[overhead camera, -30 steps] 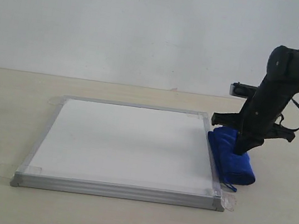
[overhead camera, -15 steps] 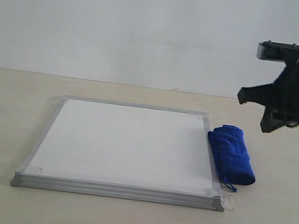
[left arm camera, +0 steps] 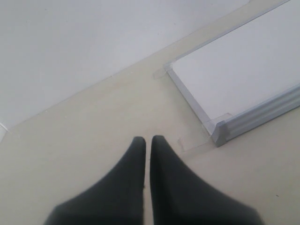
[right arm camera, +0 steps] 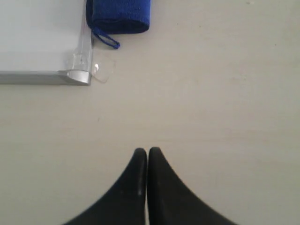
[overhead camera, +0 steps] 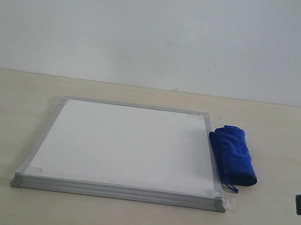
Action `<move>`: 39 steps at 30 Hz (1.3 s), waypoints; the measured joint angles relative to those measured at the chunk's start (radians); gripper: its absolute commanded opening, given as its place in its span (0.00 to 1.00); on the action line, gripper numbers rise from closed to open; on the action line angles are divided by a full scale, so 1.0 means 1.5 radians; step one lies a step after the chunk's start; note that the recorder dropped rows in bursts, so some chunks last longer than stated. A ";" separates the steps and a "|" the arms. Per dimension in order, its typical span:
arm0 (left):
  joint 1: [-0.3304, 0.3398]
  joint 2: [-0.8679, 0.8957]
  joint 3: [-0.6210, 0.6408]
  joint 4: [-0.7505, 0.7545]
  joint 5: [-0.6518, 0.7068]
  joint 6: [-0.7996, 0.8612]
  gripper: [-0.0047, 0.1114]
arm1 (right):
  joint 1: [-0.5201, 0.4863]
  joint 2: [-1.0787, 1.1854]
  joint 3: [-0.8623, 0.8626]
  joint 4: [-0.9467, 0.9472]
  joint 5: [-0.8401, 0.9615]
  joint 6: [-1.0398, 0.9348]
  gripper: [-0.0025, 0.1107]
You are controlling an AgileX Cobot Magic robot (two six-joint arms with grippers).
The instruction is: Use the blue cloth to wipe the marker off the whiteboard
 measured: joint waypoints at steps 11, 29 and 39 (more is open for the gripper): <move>0.000 0.000 0.000 0.000 0.000 0.000 0.07 | 0.000 -0.111 0.012 0.000 0.021 0.000 0.02; 0.000 0.000 0.000 0.000 0.000 0.000 0.07 | -0.108 -0.398 0.230 -0.007 -0.362 -0.010 0.02; 0.000 0.000 0.000 0.000 0.000 0.000 0.07 | -0.116 -0.630 0.357 -0.009 -0.347 -0.059 0.02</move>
